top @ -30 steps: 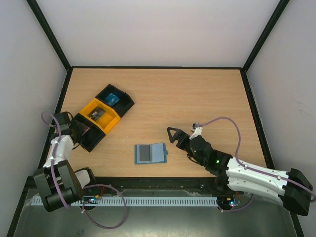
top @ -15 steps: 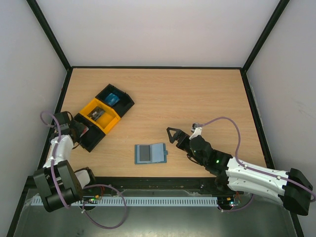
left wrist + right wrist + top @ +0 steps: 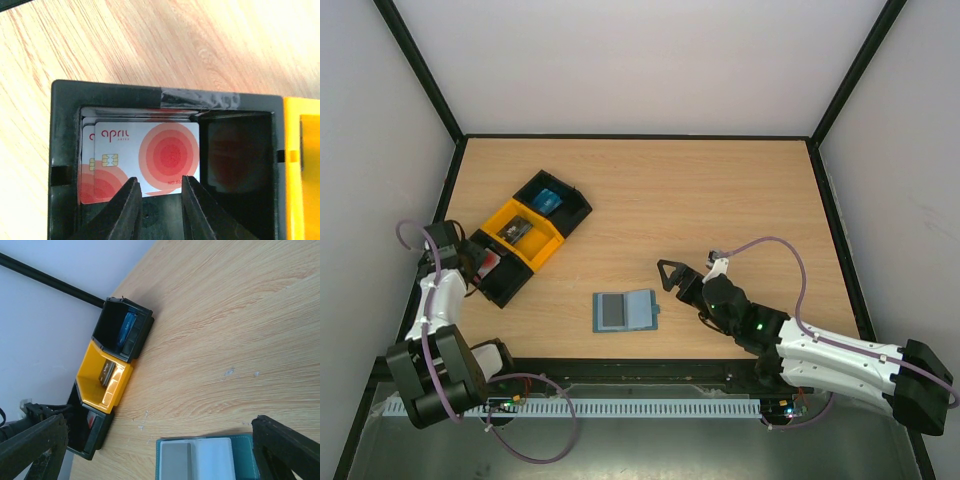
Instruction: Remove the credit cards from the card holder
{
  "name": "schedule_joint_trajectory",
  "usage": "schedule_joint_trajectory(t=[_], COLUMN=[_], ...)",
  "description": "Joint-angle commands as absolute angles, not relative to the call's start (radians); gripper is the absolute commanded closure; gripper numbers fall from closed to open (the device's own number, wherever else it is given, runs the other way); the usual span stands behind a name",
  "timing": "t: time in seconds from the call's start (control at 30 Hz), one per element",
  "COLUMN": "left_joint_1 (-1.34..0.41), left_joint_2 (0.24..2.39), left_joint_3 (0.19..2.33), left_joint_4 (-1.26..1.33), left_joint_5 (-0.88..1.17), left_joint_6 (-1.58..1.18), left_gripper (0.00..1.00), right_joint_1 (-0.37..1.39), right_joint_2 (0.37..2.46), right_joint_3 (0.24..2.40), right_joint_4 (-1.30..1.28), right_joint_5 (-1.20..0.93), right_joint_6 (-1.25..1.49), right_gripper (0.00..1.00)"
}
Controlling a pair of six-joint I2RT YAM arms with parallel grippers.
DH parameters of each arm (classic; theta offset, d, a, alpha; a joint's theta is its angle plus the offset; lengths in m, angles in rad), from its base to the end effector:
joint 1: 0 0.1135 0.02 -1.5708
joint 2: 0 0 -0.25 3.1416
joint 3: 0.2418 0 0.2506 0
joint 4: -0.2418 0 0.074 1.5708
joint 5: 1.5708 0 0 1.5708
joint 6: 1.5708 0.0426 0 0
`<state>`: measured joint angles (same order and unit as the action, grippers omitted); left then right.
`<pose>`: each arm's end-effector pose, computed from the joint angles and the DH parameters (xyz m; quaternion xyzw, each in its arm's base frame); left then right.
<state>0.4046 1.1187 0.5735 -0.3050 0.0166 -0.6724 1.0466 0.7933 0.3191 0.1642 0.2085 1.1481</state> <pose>0.2088 0.0887 0.1759 -0.4774 0.8048 -0.0548 0.3483 0.1071 0.1676 0.1987 0.1020 0.7993 0.4835 0.3421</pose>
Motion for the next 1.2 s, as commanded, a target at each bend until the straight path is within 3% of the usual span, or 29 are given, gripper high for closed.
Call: schedule_joint_trajectory(t=[0.0,0.17,0.43,0.7,0.8,0.93,1.03,1.17], left_joint_1=[0.41,0.41,0.403,0.368,0.346,0.305,0.26,0.16], left_joint_2=[1.079,0.986,0.929,0.958,0.962,0.981,0.986,0.972], left_joint_3=[0.623,0.628,0.669,0.688,0.678,0.674,0.663,0.65], left_joint_4=[-0.339,-0.308,-0.345,-0.405,-0.403,-0.406,-0.397,-0.406], left_joint_5=[0.0,0.049,0.19,0.352,0.441,0.575,0.654,0.69], left_joint_6=[-0.676,-0.644,-0.589,-0.574,-0.594,-0.595,-0.594,-0.583], left_gripper=[0.74,0.49,0.01,0.0,0.0,0.03,0.07,0.13], right_joint_1=[1.047,1.047,1.048,1.047,1.048,1.047,1.048,1.048], right_joint_2=[0.791,0.788,0.826,0.924,0.966,1.041,1.094,1.15], right_joint_3=[0.358,0.364,0.39,0.443,0.46,0.471,0.47,0.473], right_joint_4=[0.116,0.058,0.026,0.028,0.04,0.067,0.105,0.152], right_joint_5=[0.222,0.231,0.212,0.148,0.092,0.011,-0.053,-0.134], right_joint_6=[1.136,1.133,1.118,1.045,1.025,1.016,1.033,1.068], right_gripper=[0.02,0.02,0.02,0.0,0.07,0.26,0.48,0.63])
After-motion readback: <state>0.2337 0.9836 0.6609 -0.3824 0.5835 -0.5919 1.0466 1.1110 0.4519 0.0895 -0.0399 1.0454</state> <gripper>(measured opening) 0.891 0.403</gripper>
